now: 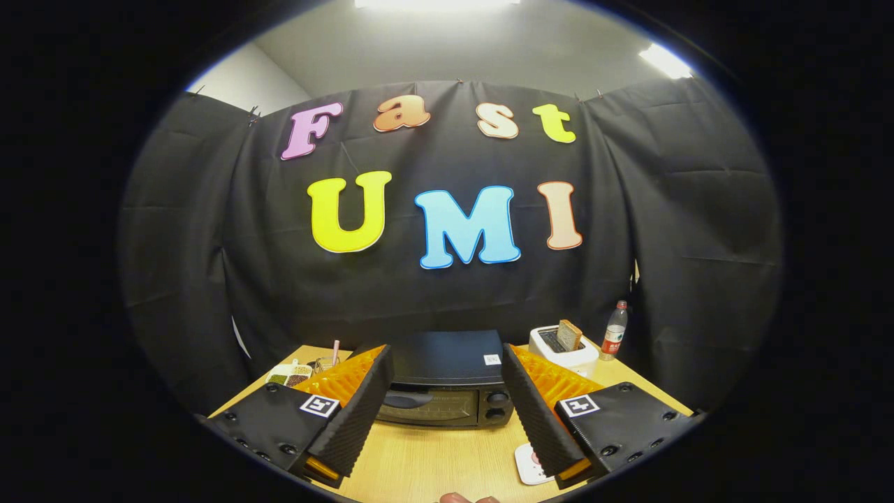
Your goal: Open the toaster oven, put the food inside, and close the toaster oven door.
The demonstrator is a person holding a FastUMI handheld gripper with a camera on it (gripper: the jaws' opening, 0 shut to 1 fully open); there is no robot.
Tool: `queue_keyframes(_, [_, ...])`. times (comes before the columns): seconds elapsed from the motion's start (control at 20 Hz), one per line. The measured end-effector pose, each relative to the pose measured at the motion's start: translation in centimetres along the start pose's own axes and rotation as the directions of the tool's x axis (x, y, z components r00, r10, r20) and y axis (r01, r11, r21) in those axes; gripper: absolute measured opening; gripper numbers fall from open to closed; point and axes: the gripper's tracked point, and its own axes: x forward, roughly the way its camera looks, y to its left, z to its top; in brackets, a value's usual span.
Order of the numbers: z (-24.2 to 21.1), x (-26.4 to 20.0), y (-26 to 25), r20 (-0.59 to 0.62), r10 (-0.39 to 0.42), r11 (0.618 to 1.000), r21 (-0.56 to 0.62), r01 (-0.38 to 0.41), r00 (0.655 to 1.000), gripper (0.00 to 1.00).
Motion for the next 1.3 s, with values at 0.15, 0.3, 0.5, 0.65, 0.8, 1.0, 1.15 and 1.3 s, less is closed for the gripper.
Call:
queue_keyframes(0.15, [0.0, 0.2, 0.5, -0.018, 0.004, 1.0, 0.002, -0.004, 1.0, 0.98])
queue_keyframes(0.3, [-0.1, 0.5, 1.1, -0.032, 0.002, 1.0, -0.008, -0.002, 0.999, 0.99])
queue_keyframes(0.5, [-0.5, 1.3, 2.4, -0.052, 0.008, 1.0, -0.011, -0.009, 0.999, 0.99])
queue_keyframes(0.65, [-1.3, 2.1, 3.2, -0.075, 0.013, 1.0, -0.014, -0.014, 0.997, 0.99])
queue_keyframes(0.8, [-2.2, 3.4, 4.0, -0.095, 0.013, 1.0, -0.017, -0.015, 0.995, 0.99])
queue_keyframes(1.0, [-3.7, 5.4, 4.9, -0.134, 0.013, 0.999, -0.027, -0.017, 0.991, 0.99])
queue_keyframes(1.15, [-4.7, 7.0, 5.6, -0.162, 0.025, 0.999, -0.032, -0.03, 0.986, 0.99])
queue_keyframes(1.3, [-6.7, 9.1, 6.0, -0.208, 0.027, 0.999, -0.013, -0.031, 0.978, 0.99])
